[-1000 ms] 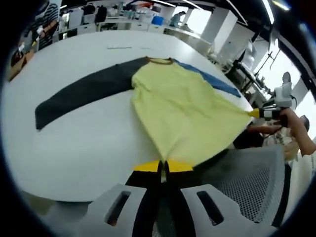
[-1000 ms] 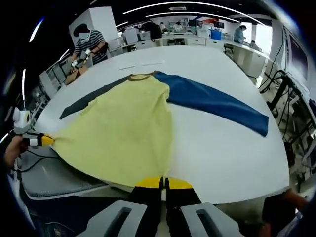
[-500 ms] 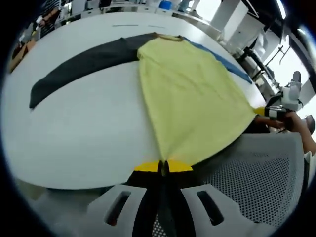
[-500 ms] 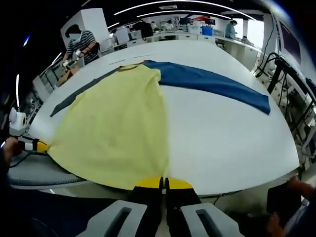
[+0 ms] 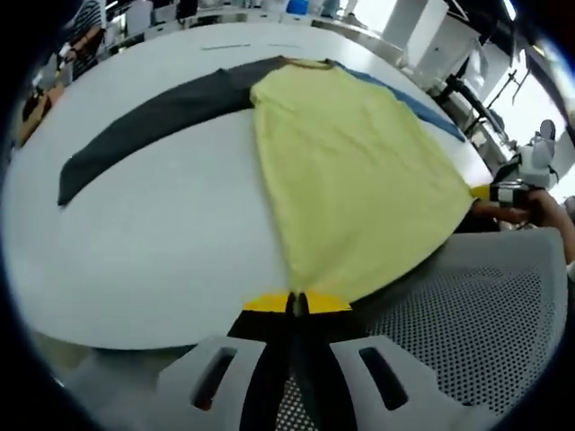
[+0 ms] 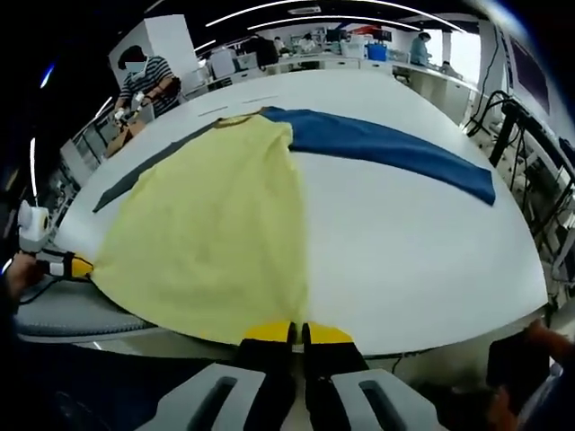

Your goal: Fold the garment on the visible template until the final outline fits inside the template.

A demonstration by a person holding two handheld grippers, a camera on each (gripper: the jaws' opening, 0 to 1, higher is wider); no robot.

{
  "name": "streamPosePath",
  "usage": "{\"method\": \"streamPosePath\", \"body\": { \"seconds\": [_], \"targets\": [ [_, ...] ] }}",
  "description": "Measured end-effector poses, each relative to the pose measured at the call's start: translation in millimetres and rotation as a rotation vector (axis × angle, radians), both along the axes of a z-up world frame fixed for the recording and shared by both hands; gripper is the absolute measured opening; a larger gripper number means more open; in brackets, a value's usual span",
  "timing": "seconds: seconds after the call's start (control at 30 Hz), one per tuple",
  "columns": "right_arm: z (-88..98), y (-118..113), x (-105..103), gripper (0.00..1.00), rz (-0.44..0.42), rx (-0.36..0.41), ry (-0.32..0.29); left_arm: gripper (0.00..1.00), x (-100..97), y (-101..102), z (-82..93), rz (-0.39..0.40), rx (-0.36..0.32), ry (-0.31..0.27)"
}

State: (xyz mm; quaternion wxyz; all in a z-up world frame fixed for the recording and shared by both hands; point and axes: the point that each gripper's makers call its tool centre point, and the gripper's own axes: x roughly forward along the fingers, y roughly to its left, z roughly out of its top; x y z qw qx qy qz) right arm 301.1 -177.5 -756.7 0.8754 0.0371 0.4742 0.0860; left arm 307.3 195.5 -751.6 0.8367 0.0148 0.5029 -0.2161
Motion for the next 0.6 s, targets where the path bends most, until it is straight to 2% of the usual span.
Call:
{"method": "streamPosePath", "body": {
  "seconds": [0.1, 0.2, 0.4, 0.53, 0.6],
  "targets": [
    [3.4, -1.3, 0.6, 0.08, 0.007, -0.003, -0.003, 0.05, 4.2, 2.1, 5.9, -0.009, -0.001, -0.036],
    [8.9, -1.0, 4.2, 0.17, 0.021, 0.004, -0.02, 0.14, 8.2, 1.7, 12.0, -0.017, -0.014, -0.07],
    [20.8, -0.9, 16.9, 0.39, 0.048, 0.009, -0.076, 0.37, 20.6, -5.2, 24.4, -0.049, -0.051, -0.168],
    [28.2, -4.7, 28.7, 0.55, 0.046, 0.016, -0.119, 0.52, 24.5, -7.8, 26.0, -0.067, -0.06, -0.188],
    [31.1, -7.7, 34.1, 0.58, 0.042, 0.026, -0.133, 0.59, 27.1, -9.2, 27.2, -0.071, -0.069, -0.2]
  ]
}}
